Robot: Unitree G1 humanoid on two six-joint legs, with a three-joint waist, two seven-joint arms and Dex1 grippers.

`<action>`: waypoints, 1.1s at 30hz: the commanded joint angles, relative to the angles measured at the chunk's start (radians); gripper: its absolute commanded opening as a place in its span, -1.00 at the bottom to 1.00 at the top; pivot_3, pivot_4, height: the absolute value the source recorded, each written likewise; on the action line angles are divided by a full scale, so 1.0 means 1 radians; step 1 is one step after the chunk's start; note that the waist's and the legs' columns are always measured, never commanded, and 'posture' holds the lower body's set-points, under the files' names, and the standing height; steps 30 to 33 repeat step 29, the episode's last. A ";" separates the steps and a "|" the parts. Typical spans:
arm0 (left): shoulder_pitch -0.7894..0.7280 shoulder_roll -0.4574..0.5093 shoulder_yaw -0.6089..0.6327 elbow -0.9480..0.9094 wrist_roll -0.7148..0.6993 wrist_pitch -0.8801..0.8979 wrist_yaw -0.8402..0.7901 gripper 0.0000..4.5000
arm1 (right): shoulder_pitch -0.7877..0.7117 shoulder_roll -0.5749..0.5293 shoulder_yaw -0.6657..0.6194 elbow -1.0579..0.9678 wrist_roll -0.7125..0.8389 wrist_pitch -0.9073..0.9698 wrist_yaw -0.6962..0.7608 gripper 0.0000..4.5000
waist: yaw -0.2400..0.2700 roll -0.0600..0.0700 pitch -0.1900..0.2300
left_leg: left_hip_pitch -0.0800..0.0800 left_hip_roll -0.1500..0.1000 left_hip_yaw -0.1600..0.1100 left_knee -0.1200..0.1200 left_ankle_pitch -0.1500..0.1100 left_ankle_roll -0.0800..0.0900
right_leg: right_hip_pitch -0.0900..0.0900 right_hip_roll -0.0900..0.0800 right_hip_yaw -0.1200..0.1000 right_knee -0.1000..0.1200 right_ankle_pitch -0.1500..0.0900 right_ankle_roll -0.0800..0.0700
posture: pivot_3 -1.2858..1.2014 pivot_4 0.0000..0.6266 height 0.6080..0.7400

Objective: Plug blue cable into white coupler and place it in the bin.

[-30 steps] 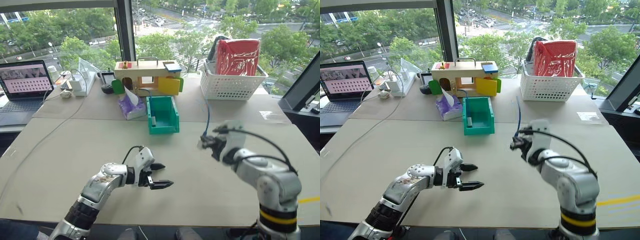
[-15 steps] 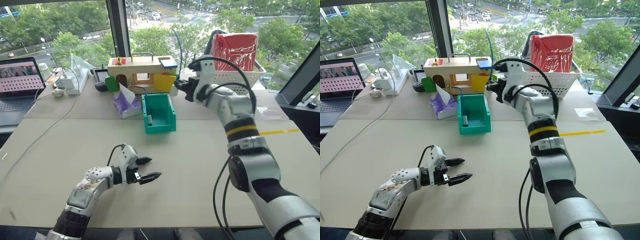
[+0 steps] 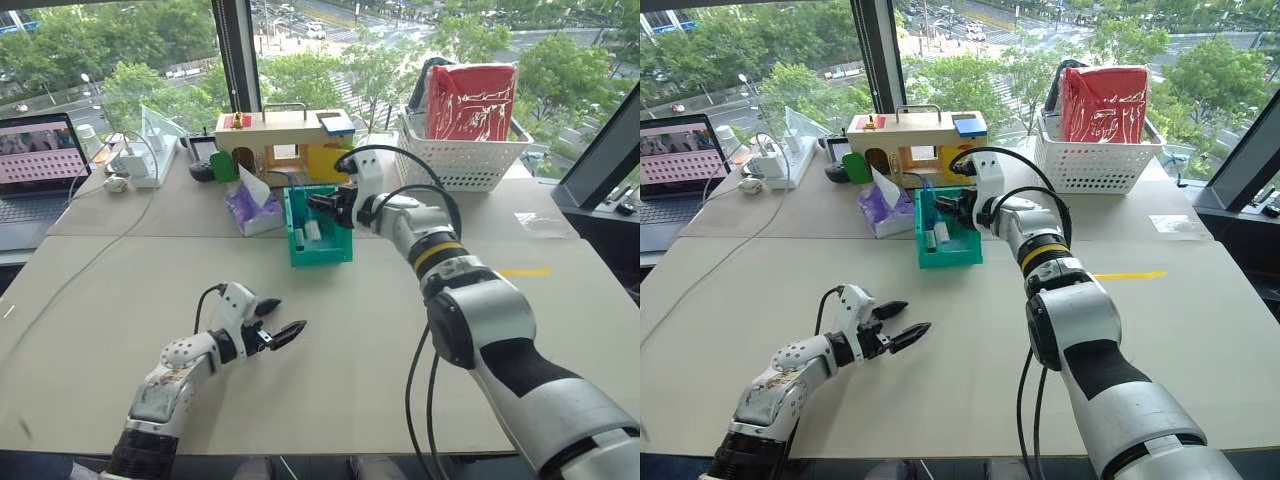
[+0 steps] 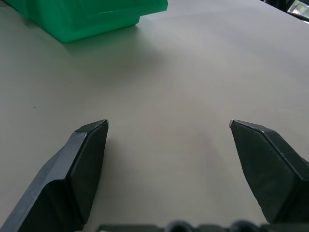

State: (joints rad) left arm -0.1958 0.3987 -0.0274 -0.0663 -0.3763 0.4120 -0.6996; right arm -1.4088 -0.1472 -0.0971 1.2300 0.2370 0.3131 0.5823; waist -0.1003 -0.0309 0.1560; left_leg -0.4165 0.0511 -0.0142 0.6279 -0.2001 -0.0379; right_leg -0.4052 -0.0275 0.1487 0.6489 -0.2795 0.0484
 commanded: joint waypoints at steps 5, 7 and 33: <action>-0.041 -0.022 0.019 0.068 0.012 -0.036 0.011 0.93 | -0.037 -0.058 -0.080 -0.097 0.041 0.012 0.068 0.97 | 0.001 0.000 0.000 | 0.000 0.000 0.000 0.000 0.000 0.000 | 0.000 0.000 0.000 0.000 0.000 0.000 | 0.03 -0.52 0.89; -0.055 -0.027 0.012 0.075 0.017 -0.048 0.010 0.93 | -0.035 -0.082 -0.106 -0.147 0.063 0.028 0.077 0.97 | 0.001 0.000 0.001 | 0.000 0.000 0.000 0.000 0.000 0.000 | 0.000 0.000 0.000 0.000 0.000 0.000 | 0.03 -0.52 0.89; -0.084 0.045 0.108 0.200 0.064 -0.212 -0.017 0.93 | 1.197 -0.382 -0.149 -1.348 0.025 0.023 0.045 0.97 | 0.045 0.008 0.007 | -0.006 -0.008 -0.009 0.009 0.007 0.000 | 0.003 -0.014 -0.024 0.000 0.002 0.006 | 0.03 -0.52 0.89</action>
